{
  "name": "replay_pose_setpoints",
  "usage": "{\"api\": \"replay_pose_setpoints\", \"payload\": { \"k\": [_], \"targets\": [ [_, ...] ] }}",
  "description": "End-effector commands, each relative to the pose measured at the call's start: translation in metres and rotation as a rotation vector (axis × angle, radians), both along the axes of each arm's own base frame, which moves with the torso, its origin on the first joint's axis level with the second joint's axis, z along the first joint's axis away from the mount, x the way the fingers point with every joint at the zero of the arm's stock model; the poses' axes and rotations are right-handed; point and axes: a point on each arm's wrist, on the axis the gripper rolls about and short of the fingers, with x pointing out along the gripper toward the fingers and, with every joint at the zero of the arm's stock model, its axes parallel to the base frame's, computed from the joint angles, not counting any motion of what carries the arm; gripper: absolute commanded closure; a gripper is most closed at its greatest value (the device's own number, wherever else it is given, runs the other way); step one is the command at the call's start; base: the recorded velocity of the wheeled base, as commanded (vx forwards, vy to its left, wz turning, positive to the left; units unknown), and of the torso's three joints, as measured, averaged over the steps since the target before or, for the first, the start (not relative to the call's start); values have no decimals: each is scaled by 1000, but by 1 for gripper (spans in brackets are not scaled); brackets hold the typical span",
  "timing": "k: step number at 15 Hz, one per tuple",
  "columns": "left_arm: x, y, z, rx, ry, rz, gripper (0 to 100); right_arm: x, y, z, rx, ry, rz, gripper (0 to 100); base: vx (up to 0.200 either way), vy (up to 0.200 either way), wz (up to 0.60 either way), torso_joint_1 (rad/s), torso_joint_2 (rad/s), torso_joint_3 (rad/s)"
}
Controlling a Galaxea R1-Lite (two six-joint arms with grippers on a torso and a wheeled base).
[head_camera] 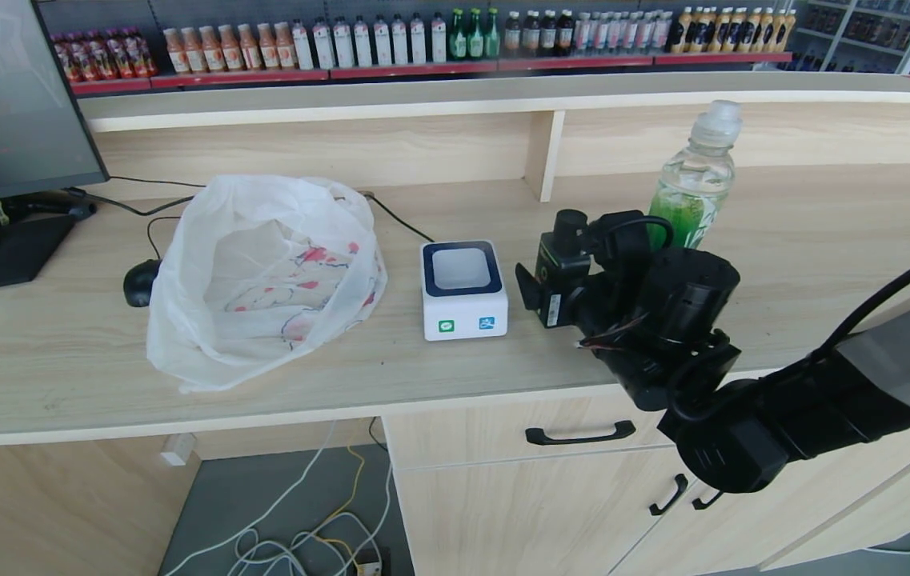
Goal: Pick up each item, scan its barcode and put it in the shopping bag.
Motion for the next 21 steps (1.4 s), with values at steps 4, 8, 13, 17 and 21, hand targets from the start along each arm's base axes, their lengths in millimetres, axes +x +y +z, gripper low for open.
{"api": "replay_pose_setpoints", "payload": {
  "k": [4, 8, 13, 17, 21],
  "targets": [
    [0, 0, 0, -1, 0, 1, 0, 1, 1, 0, 8, -13, 0, 100, 0, 0, 0, 0, 0, 0],
    [0, 0, 0, -1, 0, 1, 0, 0, 0, 0, 8, -14, 0, 100, 0, 0, 0, 0, 0, 0],
    [0, 0, 0, -1, 0, 1, 0, 0, 1, 0, 3, -12, 1, 100, 0, 0, 0, 0, 0, 0],
    [0, 0, 0, -1, 0, 1, 0, -2, 0, 4, 9, -22, 4, 100, 0, 0, 0, 0, 0, 0],
    [0, 0, 0, -1, 0, 1, 0, -10, 4, 13, 4, -43, 24, 100, 0, 0, 0, 0, 0, 0]
  ]
}}
